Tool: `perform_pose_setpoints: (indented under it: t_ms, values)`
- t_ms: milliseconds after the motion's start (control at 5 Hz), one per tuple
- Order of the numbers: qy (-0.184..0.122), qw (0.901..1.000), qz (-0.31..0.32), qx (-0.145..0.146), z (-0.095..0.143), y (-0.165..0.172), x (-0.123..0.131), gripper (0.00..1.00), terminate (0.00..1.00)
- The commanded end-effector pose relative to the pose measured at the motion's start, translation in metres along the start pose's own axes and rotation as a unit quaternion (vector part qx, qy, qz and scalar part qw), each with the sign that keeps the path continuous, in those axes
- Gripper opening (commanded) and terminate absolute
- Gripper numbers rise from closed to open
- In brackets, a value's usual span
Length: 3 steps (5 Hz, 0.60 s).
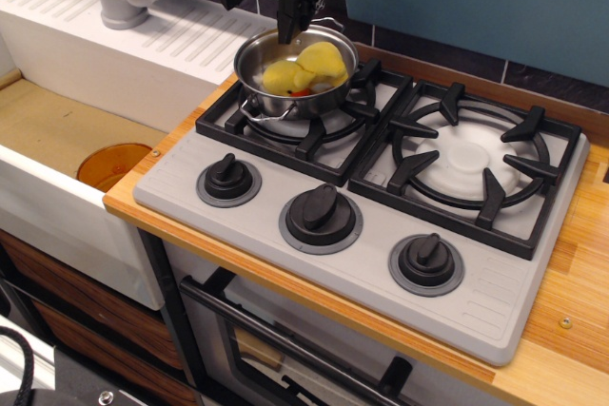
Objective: Put pan on stove and put stuffedduck in pan
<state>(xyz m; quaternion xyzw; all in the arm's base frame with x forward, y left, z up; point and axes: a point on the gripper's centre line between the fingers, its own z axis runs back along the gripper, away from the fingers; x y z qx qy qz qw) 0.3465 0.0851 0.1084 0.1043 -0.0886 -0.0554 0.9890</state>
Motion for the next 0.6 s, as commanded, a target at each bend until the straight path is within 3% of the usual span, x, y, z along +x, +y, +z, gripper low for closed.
perform_pose_setpoints:
  t_ms: [0,200,400]
  values:
    - [-0.018,0.9998,0.003,0.011,0.0163,-0.0043,0.0066,1.00,0.00]
    - [-0.020,0.9997,0.000,0.012,0.0155,-0.0041,0.0066,1.00,0.00]
    - [-0.021,0.9997,0.000,0.015,0.0148,-0.0011,0.0059,1.00,1.00]
